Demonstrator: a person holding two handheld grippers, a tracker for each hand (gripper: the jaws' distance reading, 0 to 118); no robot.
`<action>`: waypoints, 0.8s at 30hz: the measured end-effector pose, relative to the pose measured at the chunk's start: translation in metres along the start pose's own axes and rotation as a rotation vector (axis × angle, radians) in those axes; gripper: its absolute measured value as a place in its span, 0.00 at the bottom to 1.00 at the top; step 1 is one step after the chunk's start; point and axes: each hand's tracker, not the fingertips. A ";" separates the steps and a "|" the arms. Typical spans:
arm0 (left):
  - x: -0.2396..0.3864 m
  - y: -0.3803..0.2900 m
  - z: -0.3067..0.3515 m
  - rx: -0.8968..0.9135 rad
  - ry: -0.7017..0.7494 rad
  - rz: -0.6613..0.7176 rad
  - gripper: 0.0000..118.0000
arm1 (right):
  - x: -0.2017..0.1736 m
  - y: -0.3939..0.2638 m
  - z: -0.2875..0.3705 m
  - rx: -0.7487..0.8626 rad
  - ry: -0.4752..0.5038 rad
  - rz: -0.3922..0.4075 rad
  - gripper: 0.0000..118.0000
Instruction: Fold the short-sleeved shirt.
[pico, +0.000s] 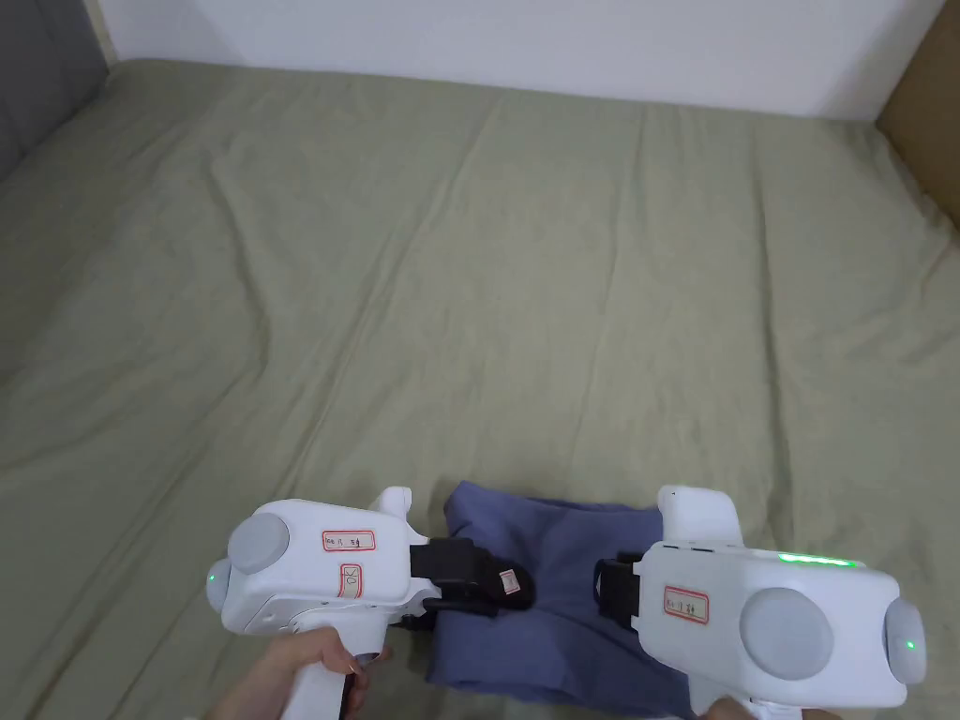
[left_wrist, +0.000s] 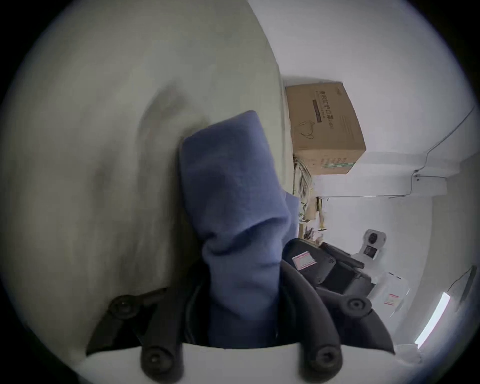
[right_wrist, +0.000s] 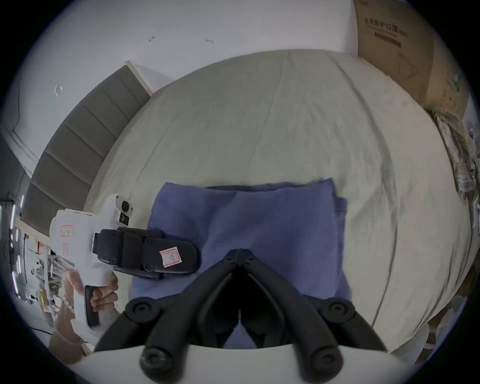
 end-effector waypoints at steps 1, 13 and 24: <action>0.002 0.001 0.006 0.000 0.020 -0.012 0.19 | -0.003 0.001 0.006 0.020 -0.005 0.017 0.01; 0.018 0.024 0.157 0.116 0.617 -0.241 0.20 | -0.047 0.012 0.082 0.448 -0.110 0.185 0.01; 0.005 0.032 0.215 0.039 1.332 -0.482 0.19 | -0.059 0.010 0.090 0.490 -0.112 0.186 0.01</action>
